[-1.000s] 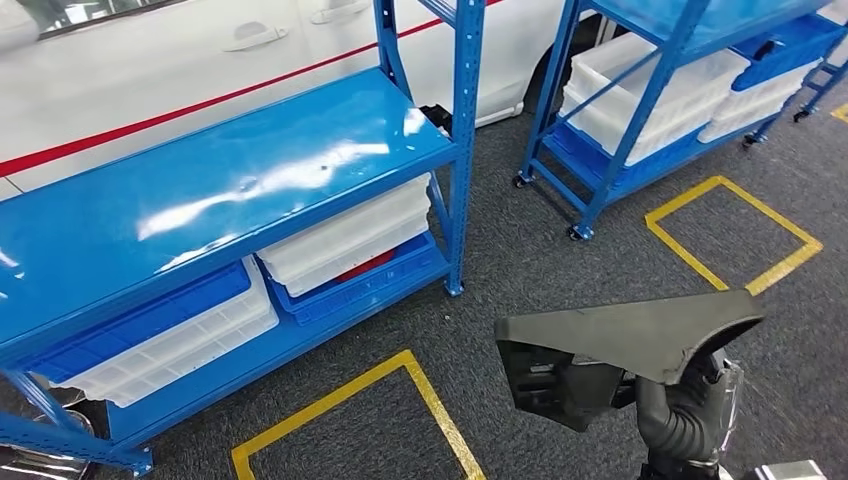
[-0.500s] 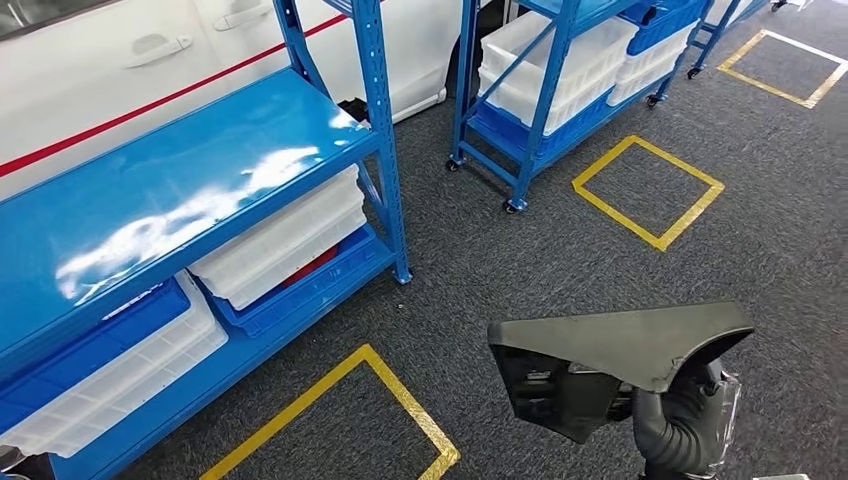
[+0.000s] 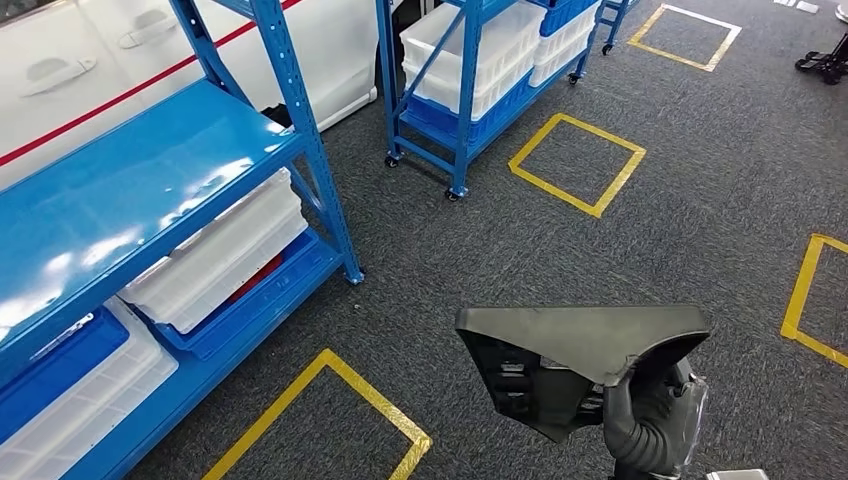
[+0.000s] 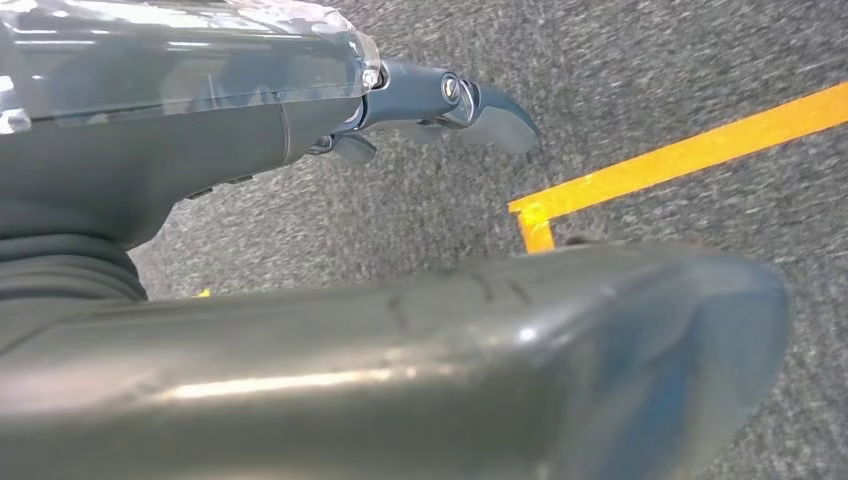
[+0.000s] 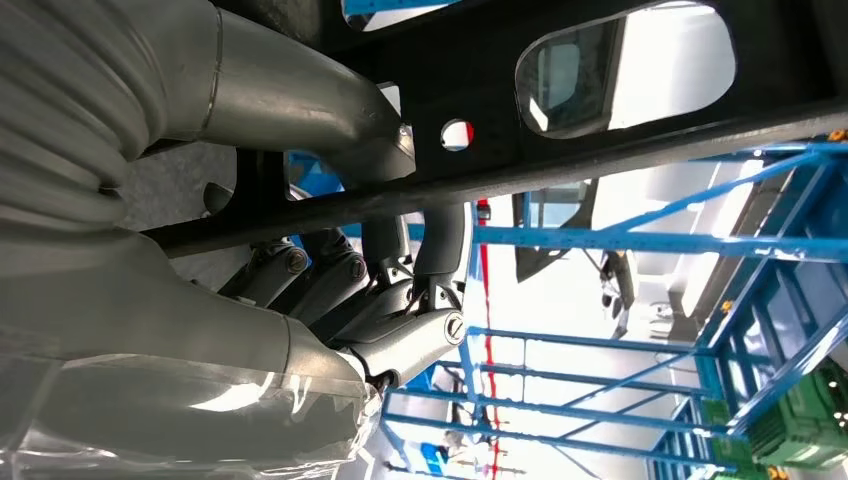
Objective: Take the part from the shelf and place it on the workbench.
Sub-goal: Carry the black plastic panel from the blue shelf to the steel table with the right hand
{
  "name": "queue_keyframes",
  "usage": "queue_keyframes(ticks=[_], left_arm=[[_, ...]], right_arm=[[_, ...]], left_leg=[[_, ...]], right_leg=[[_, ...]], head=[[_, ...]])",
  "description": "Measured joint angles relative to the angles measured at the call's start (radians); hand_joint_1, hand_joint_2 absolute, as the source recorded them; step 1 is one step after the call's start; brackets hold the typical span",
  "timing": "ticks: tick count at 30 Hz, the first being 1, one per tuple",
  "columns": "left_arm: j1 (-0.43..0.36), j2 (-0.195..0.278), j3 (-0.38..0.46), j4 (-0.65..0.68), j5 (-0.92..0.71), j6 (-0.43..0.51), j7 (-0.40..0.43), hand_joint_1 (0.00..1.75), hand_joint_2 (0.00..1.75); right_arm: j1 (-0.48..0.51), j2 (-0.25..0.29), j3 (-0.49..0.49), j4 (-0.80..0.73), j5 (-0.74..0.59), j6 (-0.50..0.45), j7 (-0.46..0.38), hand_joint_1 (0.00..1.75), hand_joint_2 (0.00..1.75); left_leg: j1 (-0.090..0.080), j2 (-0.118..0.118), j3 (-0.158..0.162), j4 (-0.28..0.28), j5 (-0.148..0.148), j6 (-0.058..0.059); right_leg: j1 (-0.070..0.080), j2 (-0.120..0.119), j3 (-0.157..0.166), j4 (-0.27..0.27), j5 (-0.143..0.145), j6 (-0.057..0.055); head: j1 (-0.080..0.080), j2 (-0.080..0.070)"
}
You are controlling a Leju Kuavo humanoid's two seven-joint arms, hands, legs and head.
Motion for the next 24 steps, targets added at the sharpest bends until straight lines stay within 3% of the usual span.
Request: queue_keyframes(ticks=[2,4,6,7,8,10,11,13,15,17,19,21,22,24], left_arm=[[-0.002,-0.003,0.002,0.000,0.003,0.015,0.000,0.00,0.00],[0.000,-0.005,0.006,0.000,0.009,0.030,-0.005,0.00,0.00],[0.002,-0.006,0.012,0.000,0.015,0.047,-0.012,0.00,0.00],[0.002,-0.007,0.015,0.000,0.017,0.055,-0.016,0.00,0.00],[0.002,-0.009,0.019,0.000,0.019,0.062,-0.019,0.00,0.00],[0.004,-0.012,0.024,0.000,0.020,0.076,-0.023,0.00,0.00],[0.005,-0.014,0.026,0.000,0.021,0.082,-0.024,0.00,0.00],[0.004,-0.017,0.028,0.000,0.020,0.095,-0.026,0.00,0.00],[0.000,-0.024,0.029,0.000,0.019,0.107,-0.027,0.00,0.00],[-0.001,-0.031,0.031,0.000,0.018,0.120,-0.026,0.00,0.00],[0.004,-0.037,0.033,0.000,0.017,0.135,-0.026,0.00,0.00],[0.007,-0.042,0.034,0.000,0.017,0.148,-0.023,0.00,0.00],[0.007,-0.045,0.035,0.000,0.016,0.153,-0.022,0.00,0.00],[0.005,-0.052,0.037,0.000,0.014,0.163,-0.019,0.00,0.00]], right_arm=[[0.001,0.003,0.011,0.000,-0.001,-0.005,0.000,1.75,1.75],[0.001,0.005,0.025,0.000,-0.003,-0.013,0.000,1.75,1.75],[0.001,0.005,0.039,0.002,-0.005,-0.022,0.000,1.75,1.75],[0.001,0.005,0.046,0.004,-0.006,-0.027,0.000,1.75,1.75],[0.002,0.005,0.054,0.006,-0.008,-0.032,0.000,1.75,1.75],[0.001,0.005,0.070,0.008,-0.014,-0.041,0.000,1.75,1.75],[-0.001,0.005,0.078,0.010,-0.017,-0.045,0.000,1.75,1.75],[-0.004,0.005,0.093,0.014,-0.020,-0.052,0.000,1.75,1.75],[-0.005,0.005,0.104,0.017,-0.022,-0.056,0.000,1.75,1.75],[-0.011,0.004,0.110,0.021,-0.025,-0.056,0.000,1.75,1.75],[-0.027,0.002,0.118,0.031,-0.033,-0.054,0.001,1.75,1.75],[-0.042,0.001,0.128,0.046,-0.038,-0.053,0.001,1.75,1.75],[-0.048,0.000,0.132,0.054,-0.039,-0.053,0.002,1.75,1.75],[-0.057,-0.002,0.140,0.067,-0.039,-0.054,0.002,1.75,1.75]], left_leg=[[0.006,-0.046,-0.019,0.046,-0.040,-0.009],[0.009,-0.091,-0.073,0.171,-0.112,-0.012],[0.008,-0.099,-0.122,0.281,-0.151,-0.009],[0.008,-0.100,-0.123,0.286,-0.140,-0.006],[0.008,-0.105,-0.104,0.247,-0.110,-0.001],[0.007,-0.144,-0.038,0.107,-0.038,0.012],[0.006,-0.166,-0.013,0.047,-0.016,0.017],[0.002,-0.186,0.003,0.001,-0.010,0.022],[0.001,-0.166,0.007,-0.010,-0.001,0.028],[0.003,-0.138,0.011,-0.025,0.013,0.041],[0.000,-0.106,0.008,-0.031,0.020,0.048],[-0.005,-0.074,0.001,-0.027,0.021,0.050],[-0.006,-0.058,-0.002,-0.025,0.021,0.050],[-0.006,-0.032,-0.005,-0.020,0.018,0.048]], right_leg=[[-0.002,0.019,-0.006,-0.004,0.008,-0.014],[0.001,0.039,-0.015,-0.005,0.014,-0.023],[0.006,0.064,-0.021,-0.004,0.019,-0.028],[0.008,0.078,-0.022,-0.004,0.021,-0.028],[0.009,0.093,-0.023,-0.004,0.023,-0.027],[0.010,0.121,-0.023,-0.004,0.028,-0.021],[0.010,0.133,-0.025,-0.003,0.031,-0.017],[0.006,0.153,-0.032,-0.005,0.040,-0.004],[0.002,0.167,-0.038,-0.007,0.047,0.011],[0.006,0.126,-0.057,0.028,0.021,0.018],[0.010,0.064,-0.106,0.134,-0.045,0.021],[0.008,0.043,-0.150,0.239,-0.091,0.026],[0.007,0.038,-0.150,0.251,-0.089,0.027],[0.007,0.022,-0.090,0.163,-0.042,0.028]], head=[[0.000,0.000],[0.000,0.000],[0.000,0.000],[0.000,0.000],[0.000,0.000],[0.000,0.000],[0.000,0.000],[0.000,0.000],[0.000,0.000],[0.000,0.000],[0.001,0.000],[0.001,0.000],[0.001,0.000],[0.001,0.000]])
